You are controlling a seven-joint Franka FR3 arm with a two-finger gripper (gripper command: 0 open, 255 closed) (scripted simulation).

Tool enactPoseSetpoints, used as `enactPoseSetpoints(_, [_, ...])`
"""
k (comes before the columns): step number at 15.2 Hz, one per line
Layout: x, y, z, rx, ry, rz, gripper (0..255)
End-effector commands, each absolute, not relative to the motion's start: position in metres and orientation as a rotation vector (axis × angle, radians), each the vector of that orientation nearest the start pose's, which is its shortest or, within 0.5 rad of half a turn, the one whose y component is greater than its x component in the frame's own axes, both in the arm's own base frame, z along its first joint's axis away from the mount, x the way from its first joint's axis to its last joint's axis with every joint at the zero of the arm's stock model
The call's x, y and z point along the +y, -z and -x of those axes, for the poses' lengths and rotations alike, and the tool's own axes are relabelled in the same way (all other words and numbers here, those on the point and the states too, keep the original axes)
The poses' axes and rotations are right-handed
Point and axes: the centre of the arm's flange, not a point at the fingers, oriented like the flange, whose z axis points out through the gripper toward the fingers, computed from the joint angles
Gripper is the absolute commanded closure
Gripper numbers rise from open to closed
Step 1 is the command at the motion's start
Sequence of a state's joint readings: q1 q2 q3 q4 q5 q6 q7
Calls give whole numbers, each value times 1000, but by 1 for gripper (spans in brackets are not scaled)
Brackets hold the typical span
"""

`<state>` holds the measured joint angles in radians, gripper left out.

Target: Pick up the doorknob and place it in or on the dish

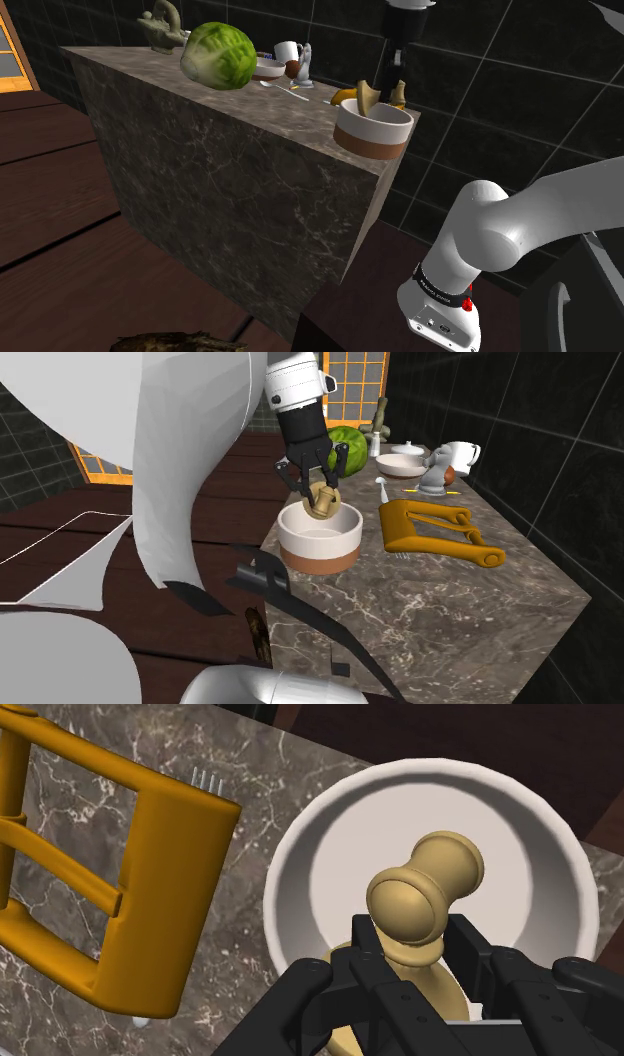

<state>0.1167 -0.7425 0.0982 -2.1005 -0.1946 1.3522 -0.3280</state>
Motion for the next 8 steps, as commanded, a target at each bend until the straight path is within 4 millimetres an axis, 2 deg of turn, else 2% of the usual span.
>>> enactPoseSetpoints(1, [54, -676, -288, -799, -41, 3301, 255])
enactPoseSetpoints(6, [54, -676, -288, -799, -41, 3301, 255])
enactPoseSetpoints(7, [54, -676, -288, -799, -41, 3301, 0])
enactPoseSetpoints(8, [54, -676, -288, -799, -41, 3301, 0])
